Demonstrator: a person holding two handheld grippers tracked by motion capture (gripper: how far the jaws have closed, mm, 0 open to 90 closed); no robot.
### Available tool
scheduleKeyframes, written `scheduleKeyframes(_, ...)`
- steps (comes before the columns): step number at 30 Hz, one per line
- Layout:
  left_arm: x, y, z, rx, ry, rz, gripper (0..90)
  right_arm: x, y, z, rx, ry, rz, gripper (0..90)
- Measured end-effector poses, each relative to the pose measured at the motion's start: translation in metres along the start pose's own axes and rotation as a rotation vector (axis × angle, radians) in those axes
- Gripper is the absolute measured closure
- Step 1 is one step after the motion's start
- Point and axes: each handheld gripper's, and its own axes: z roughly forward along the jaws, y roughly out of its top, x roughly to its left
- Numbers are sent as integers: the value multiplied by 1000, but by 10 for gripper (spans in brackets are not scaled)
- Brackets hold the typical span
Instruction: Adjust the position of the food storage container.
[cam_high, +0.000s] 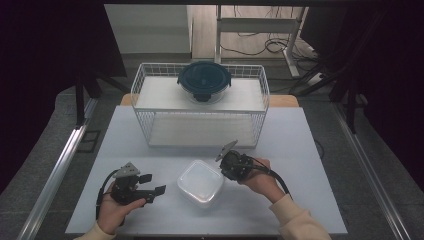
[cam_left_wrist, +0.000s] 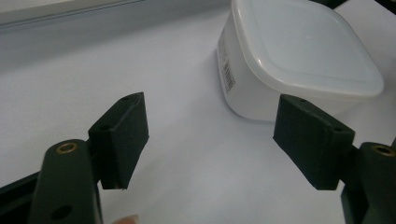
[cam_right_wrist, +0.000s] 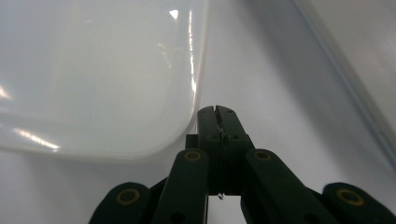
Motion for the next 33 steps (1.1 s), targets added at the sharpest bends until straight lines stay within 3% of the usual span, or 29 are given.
scheduleKeyframes(13,3,1,-5,-23,14,-5,259,42,-15,0,-42,97,-38,894)
scheduleKeyframes(21,5,1,-9,-51,20,-14,262,70,-12,4,-59,142,-99,893)
scheduleKeyframes(30,5,0,-10,-52,15,-18,261,78,-7,7,-79,152,-107,893)
scheduleKeyframes(33,5,0,-11,-54,11,-23,261,77,-12,0,-96,130,-94,893)
